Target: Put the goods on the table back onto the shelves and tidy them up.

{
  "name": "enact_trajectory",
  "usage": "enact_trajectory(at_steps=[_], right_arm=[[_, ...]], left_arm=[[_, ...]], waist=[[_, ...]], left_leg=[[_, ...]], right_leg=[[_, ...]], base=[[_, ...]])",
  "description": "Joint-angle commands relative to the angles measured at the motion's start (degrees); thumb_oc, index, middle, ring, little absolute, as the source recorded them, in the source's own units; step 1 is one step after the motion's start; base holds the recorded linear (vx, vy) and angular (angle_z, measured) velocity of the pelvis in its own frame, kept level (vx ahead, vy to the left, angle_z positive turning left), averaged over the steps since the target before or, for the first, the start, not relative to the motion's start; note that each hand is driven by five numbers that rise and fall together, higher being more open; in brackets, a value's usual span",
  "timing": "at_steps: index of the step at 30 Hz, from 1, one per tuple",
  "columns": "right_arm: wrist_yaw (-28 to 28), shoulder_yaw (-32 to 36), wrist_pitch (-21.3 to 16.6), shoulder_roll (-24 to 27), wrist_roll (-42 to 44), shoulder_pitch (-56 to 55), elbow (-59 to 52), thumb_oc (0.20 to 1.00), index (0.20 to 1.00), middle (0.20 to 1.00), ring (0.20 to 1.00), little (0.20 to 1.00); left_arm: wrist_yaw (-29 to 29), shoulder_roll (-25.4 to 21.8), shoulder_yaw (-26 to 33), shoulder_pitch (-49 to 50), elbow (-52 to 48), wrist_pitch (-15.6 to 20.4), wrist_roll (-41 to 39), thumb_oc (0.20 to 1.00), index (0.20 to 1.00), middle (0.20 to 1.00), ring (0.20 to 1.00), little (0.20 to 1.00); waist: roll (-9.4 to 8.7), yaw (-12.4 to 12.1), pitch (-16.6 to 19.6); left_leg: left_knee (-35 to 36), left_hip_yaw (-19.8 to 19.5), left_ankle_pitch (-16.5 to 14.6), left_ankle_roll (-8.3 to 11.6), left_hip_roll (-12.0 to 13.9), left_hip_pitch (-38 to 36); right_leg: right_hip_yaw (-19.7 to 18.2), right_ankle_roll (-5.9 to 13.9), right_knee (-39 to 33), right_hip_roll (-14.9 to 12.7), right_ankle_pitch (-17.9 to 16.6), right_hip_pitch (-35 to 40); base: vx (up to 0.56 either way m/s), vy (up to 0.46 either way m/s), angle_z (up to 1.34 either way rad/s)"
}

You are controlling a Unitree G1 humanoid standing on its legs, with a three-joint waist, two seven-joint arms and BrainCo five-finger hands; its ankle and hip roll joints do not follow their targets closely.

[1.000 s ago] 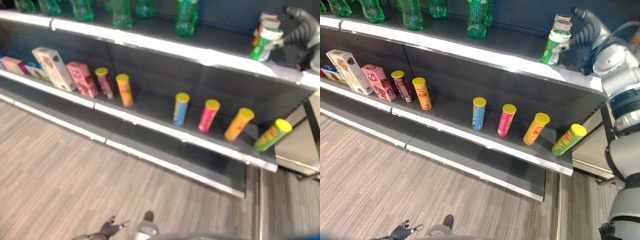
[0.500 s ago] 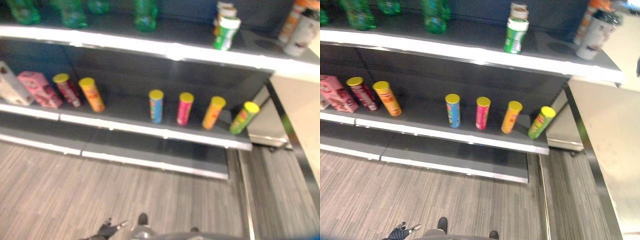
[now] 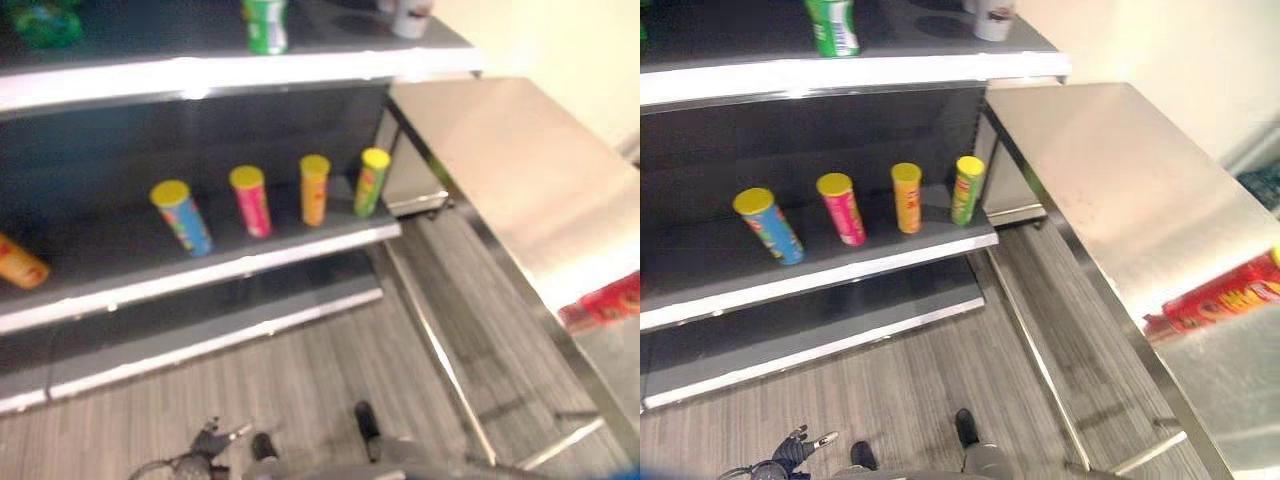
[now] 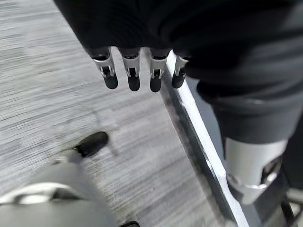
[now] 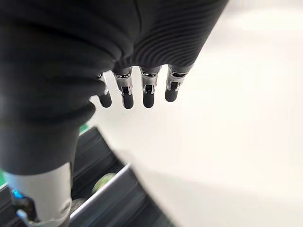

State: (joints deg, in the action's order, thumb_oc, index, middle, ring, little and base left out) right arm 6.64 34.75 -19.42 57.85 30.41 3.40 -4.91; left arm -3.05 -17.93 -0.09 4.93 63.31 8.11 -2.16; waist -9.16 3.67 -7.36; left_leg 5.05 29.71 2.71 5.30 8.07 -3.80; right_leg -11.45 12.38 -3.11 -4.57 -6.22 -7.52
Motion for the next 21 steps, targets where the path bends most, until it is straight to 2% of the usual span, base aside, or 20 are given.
enact_trajectory(at_steps=[1, 2, 3, 4, 6, 7, 8, 10, 13, 16, 17, 18, 19, 20, 21], right_arm=[[3.4, 5.3, -2.1, 6.9, 0.6, 1.4, 5.0, 1.0, 1.0, 1.0, 1.0, 1.0], [4.0, 5.3, -2.1, 7.3, 0.1, 1.2, 6.5, 1.0, 1.0, 1.0, 1.0, 1.0], [3.4, 5.0, -1.4, 6.4, 0.2, 0.1, 8.0, 1.0, 1.0, 1.0, 1.0, 1.0], [3.3, 5.1, -1.4, 6.3, 0.3, -0.1, 8.0, 1.0, 1.0, 1.0, 1.0, 1.0], [3.0, 5.3, -1.0, 5.2, 0.4, -1.8, 9.8, 1.0, 1.0, 1.0, 1.0, 1.0], [2.0, 5.4, -0.4, 2.8, 0.9, -3.1, 9.6, 1.0, 1.0, 1.0, 1.0, 1.0], [2.1, 6.4, -0.2, 1.8, 0.7, -4.3, 9.9, 1.0, 1.0, 1.0, 1.0, 1.0], [1.3, 7.7, 0.6, 0.7, 0.7, -6.1, 9.7, 1.0, 1.0, 1.0, 1.0, 1.0], [0.5, 9.3, 0.3, 0.3, 2.9, -7.6, 10.2, 1.0, 1.0, 1.0, 1.0, 1.0], [-2.0, 10.4, 0.2, 1.0, 8.1, -8.6, 10.6, 1.0, 1.0, 1.0, 1.0, 1.0], [-3.3, 10.1, 0.4, 1.6, 9.8, -8.4, 10.5, 1.0, 1.0, 1.0, 1.0, 1.0], [-4.5, 9.3, 0.5, 2.3, 11.2, -7.8, 10.3, 1.0, 1.0, 1.0, 1.0, 1.0], [-4.5, 9.2, 0.5, 2.4, 11.2, -7.7, 10.4, 1.0, 1.0, 1.0, 1.0, 1.0], [-6.3, 6.1, 1.1, 3.3, 14.0, -6.4, 10.9, 1.0, 1.0, 1.0, 1.0, 1.0], [-6.4, 5.9, 1.1, 3.4, 14.1, -6.2, 11.0, 1.0, 1.0, 1.0, 1.0, 1.0]], left_arm=[[-0.7, -3.7, -1.4, -2.0, -1.8, 1.5, -0.5, 1.0, 1.0, 1.0, 1.0, 1.0], [-0.8, -3.9, -1.1, -2.0, -2.2, 1.4, -0.7, 1.0, 1.0, 1.0, 1.0, 1.0], [-1.1, -4.0, -0.6, -1.7, -2.7, 1.3, -1.1, 1.0, 1.0, 1.0, 1.0, 1.0], [-1.1, -4.0, -0.6, -1.6, -2.7, 1.3, -1.1, 1.0, 1.0, 1.0, 1.0, 1.0], [-1.3, -3.5, 0.3, -1.2, -2.8, 1.1, -1.5, 1.0, 1.0, 1.0, 1.0, 1.0], [-1.2, -3.1, 0.6, -0.9, -3.0, 1.1, -1.3, 1.0, 1.0, 1.0, 1.0, 1.0], [-0.9, -3.0, 0.3, -1.4, -2.7, 0.9, -0.9, 1.0, 1.0, 1.0, 1.0, 1.0], [-0.4, -2.9, 0.2, -1.8, -2.4, 0.9, -0.4, 1.0, 1.0, 1.0, 1.0, 1.0], [-0.1, -2.6, 0.4, -1.8, -2.0, 1.0, 0.3, 1.0, 1.0, 1.0, 1.0, 1.0], [1.1, -2.4, -1.0, -1.9, -3.0, 1.2, 0.0, 1.0, 1.0, 1.0, 1.0, 1.0], [1.5, -2.5, -1.5, -2.0, -4.0, 1.4, -0.3, 1.0, 1.0, 1.0, 1.0, 1.0], [1.6, -2.7, -1.7, -2.2, -5.0, 1.3, -0.6, 1.0, 1.0, 1.0, 1.0, 1.0], [1.7, -2.7, -1.7, -2.2, -5.0, 1.3, -0.6, 1.0, 1.0, 1.0, 1.0, 1.0], [1.8, -2.8, -2.7, -3.0, -5.3, 1.1, -1.5, 1.0, 1.0, 1.0, 1.0, 1.0], [1.8, -2.8, -2.6, -3.0, -5.3, 1.1, -1.5, 1.0, 1.0, 1.0, 1.0, 1.0]], waist=[[1.38, -2.0, 0.9], [1.15, -2.3, 1.0], [1.13, -2.7, 1.5], [1.09, -2.7, 1.5], [0.72, -3.1, 2.0], [0.83, -3.2, 2.1], [0.86, -2.8, 2.1], [0.93, -2.5, 1.8], [0.91, -1.9, 2.3], [1.65, -1.3, 2.0], [1.69, -1.5, 1.5], [1.5, -2.1, 0.5], [1.61, -1.9, 0.5], [1.44, -3.2, -0.8], [1.32, -2.8, -0.7]], left_leg=[[-2.7, 0.3, -7.1, 0.42, 1.4, 0.1], [-3.0, 1.7, -6.9, 0.49, 1.8, 0.2], [-3.3, 3.5, -8.0, 0.99, 2.9, -0.4], [-3.4, 3.5, -8.1, 1.0, 2.9, -0.4], [-3.7, 6.0, -7.8, 1.46, 3.8, -0.7], [-4.1, 7.0, -7.7, 2.01, 4.4, -0.9], [-3.8, 7.2, -7.6, 2.32, 4.4, -1.4], [-4.8, 7.5, -8.0, 2.82, 4.4, -2.0], [-5.5, 7.5, -7.8, 4.4, 5.8, -3.5], [-10.2, 5.8, -7.9, 5.15, 8.4, -3.5], [-14.3, 4.7, -6.5, 5.76, 10.3, -2.3], [-19.2, 3.0, -3.7, 5.78, 12.1, -0.2], [-19.7, 2.8, -3.8, 5.9, 12.5, 0.2], [-22.2, -4.2, -2.9, 5.7, 11.4, 2.8], [-22.1, -4.4, -2.6, 5.59, 11.2, 3.2]], right_leg=[[10.2, 2.62, 4.6, 0.2, 5.5, -0.7], [11.9, 2.62, 5.0, -0.6, 5.5, -0.5], [16.3, 2.62, 5.7, -2.6, 5.9, 0.4], [16.3, 2.62, 5.7, -2.6, 5.9, 0.4], [19.6, 2.62, 6.3, -4.6, 3.8, 0.5], [20.9, 2.62, 6.3, -5.5, 2.4, 0.6], [20.6, 2.62, 6.7, -5.4, 2.0, 0.1], [20.9, 2.62, 5.4, -5.3, 3.8, 0.5], [19.8, 2.62, 3.3, -3.5, 5.9, 2.5], [19.2, 1.88, 5.5, -1.9, 9.7, 3.4], [18.9, 0.85, 6.4, -1.1, 10.8, 4.0], [18.7, -1.11, 7.3, 0.1, 11.1, 3.9], [18.8, -1.25, 7.4, 0.3, 11.1, 3.8], [18.4, -2.49, 8.0, 1.2, 12.3, 4.6], [18.6, -2.53, 8.0, 1.1, 12.2, 4.4]], base=[[-0.07, -0.093, -0.43], [-0.01, -0.128, -0.36], [0.02, -0.101, -0.29], [0.03, -0.123, -0.64], [-0.01, -0.176, -1.03], [0.03, -0.217, -0.8], [0.05, -0.213, -0.37], [0.04, -0.165, -0.29], [0.11, -0.201, -0.25], [0.11, -0.158, 0.1], [0.0, -0.258, 0.01], [-0.04, -0.214, 0.0], [-0.09, -0.207, -0.07], [-0.04, -0.084, -0.22], [0.0, -0.078, -0.38]])
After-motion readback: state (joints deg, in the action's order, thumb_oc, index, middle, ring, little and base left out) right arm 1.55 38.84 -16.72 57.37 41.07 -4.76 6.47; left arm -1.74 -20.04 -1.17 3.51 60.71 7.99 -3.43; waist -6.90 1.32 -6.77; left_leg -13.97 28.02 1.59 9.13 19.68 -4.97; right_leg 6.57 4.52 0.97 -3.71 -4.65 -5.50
